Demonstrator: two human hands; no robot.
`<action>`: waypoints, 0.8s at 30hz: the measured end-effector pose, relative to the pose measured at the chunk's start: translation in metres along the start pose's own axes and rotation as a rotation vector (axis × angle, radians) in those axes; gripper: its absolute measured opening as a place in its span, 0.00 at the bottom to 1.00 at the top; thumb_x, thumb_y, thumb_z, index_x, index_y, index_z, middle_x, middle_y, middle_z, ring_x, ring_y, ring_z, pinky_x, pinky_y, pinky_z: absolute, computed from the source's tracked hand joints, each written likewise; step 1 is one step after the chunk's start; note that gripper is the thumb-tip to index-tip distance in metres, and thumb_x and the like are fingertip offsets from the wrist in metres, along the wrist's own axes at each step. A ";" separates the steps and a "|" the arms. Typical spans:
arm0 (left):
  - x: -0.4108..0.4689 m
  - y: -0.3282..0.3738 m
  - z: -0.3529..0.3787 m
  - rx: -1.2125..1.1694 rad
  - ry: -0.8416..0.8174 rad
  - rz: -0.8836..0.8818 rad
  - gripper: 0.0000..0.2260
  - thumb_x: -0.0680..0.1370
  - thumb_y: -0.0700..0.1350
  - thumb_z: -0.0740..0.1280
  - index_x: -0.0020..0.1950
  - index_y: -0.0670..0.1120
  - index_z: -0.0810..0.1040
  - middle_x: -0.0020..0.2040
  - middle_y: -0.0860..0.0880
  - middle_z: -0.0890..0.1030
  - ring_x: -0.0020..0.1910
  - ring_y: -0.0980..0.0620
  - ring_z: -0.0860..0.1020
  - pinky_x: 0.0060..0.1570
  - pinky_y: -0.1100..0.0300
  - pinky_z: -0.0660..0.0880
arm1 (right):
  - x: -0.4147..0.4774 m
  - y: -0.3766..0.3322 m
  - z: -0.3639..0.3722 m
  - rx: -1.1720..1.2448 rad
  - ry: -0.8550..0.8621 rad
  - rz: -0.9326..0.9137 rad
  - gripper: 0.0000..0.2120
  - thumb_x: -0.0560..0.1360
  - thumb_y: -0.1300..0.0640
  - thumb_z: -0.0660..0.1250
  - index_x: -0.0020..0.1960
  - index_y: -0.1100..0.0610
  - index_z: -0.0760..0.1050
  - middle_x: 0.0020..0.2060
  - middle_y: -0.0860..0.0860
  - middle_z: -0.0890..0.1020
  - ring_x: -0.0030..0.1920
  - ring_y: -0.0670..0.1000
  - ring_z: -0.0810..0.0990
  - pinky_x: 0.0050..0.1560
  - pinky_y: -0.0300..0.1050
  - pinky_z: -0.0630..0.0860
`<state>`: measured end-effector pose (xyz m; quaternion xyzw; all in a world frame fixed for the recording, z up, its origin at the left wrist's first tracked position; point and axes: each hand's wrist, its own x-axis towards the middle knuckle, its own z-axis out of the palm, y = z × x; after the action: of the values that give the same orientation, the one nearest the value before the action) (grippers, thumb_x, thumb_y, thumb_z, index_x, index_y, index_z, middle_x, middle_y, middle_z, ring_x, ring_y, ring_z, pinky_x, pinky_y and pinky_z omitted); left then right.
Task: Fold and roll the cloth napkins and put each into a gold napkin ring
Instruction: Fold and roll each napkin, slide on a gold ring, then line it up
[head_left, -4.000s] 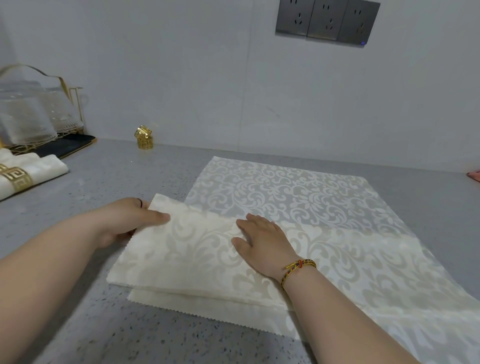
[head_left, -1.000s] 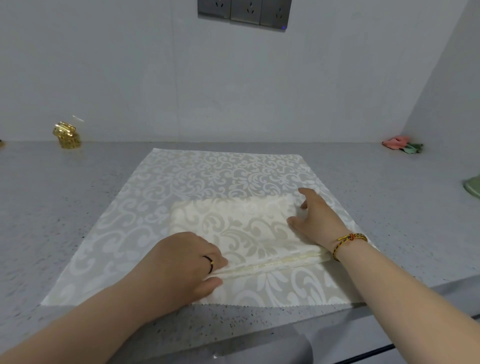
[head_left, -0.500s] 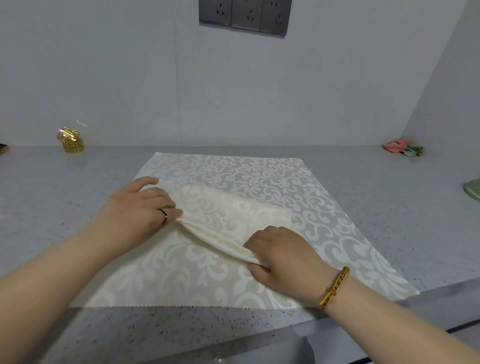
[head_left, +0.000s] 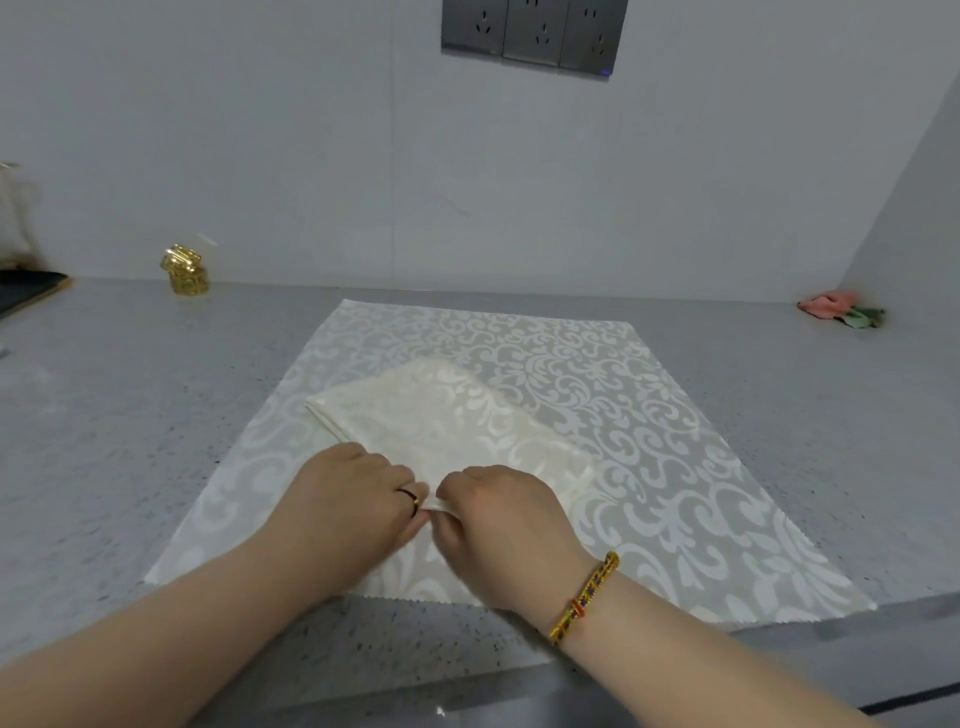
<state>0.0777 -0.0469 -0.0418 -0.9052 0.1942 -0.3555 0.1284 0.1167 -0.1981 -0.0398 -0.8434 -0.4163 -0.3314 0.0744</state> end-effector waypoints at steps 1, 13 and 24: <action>-0.002 0.000 0.001 0.000 -0.004 -0.004 0.18 0.71 0.50 0.56 0.25 0.49 0.78 0.23 0.53 0.76 0.21 0.52 0.74 0.24 0.63 0.68 | -0.001 0.000 0.001 0.004 0.000 -0.016 0.17 0.51 0.50 0.78 0.24 0.53 0.69 0.19 0.47 0.71 0.20 0.46 0.70 0.22 0.34 0.49; -0.040 -0.059 -0.014 -0.166 -0.067 -0.105 0.29 0.79 0.55 0.48 0.28 0.53 0.82 0.29 0.61 0.81 0.23 0.58 0.77 0.18 0.69 0.71 | -0.003 0.061 -0.002 0.133 -0.179 -0.196 0.10 0.54 0.56 0.74 0.35 0.52 0.80 0.31 0.45 0.81 0.34 0.49 0.80 0.36 0.36 0.77; -0.057 -0.063 -0.024 -0.195 -0.130 -0.105 0.16 0.69 0.53 0.57 0.41 0.52 0.85 0.37 0.56 0.84 0.40 0.58 0.77 0.40 0.67 0.71 | 0.007 0.061 0.006 0.375 -0.317 -0.215 0.07 0.63 0.56 0.69 0.41 0.54 0.80 0.36 0.46 0.82 0.40 0.43 0.75 0.48 0.33 0.68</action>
<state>0.0389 0.0328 -0.0353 -0.9434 0.1714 -0.2820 0.0334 0.1687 -0.2304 -0.0308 -0.8073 -0.5639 -0.1181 0.1276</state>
